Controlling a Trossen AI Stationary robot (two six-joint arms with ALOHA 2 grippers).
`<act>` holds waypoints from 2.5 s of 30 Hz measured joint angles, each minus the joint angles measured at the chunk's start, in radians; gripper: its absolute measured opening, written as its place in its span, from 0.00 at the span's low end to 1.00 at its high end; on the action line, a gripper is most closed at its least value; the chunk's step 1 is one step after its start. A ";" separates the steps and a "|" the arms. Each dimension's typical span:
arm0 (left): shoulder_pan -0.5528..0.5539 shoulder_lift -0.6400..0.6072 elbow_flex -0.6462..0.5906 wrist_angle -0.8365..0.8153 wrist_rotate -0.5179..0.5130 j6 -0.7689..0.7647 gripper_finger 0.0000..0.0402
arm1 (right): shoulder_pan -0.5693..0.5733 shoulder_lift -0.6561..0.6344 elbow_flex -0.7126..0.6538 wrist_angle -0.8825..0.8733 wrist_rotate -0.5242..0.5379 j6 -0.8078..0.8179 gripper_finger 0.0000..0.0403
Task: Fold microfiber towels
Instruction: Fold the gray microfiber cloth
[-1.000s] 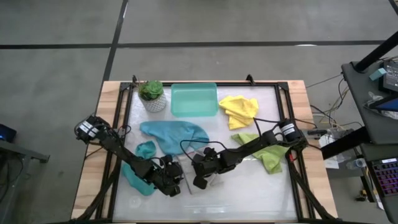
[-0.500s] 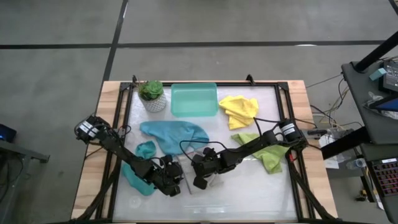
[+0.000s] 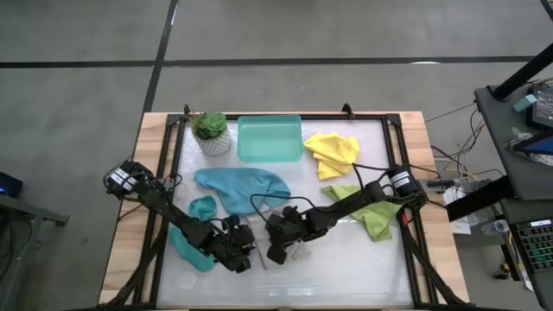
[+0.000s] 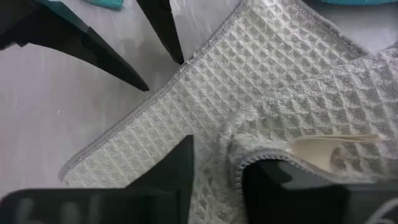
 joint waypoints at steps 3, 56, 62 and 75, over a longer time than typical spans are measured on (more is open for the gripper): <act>0.000 0.000 0.000 0.000 0.000 0.000 0.32 | 0.000 0.000 0.017 0.002 0.000 -0.037 0.38; 0.000 0.000 0.000 -0.002 0.001 0.005 0.32 | 0.067 -0.149 -0.143 -0.009 -0.025 -0.232 0.33; 0.000 0.000 0.001 -0.003 0.003 0.005 0.32 | 0.075 -0.149 -0.149 0.093 -0.026 -0.251 0.05; 0.000 0.000 0.001 -0.003 0.006 0.005 0.32 | 0.101 -0.134 -0.150 0.281 -0.026 -0.248 0.02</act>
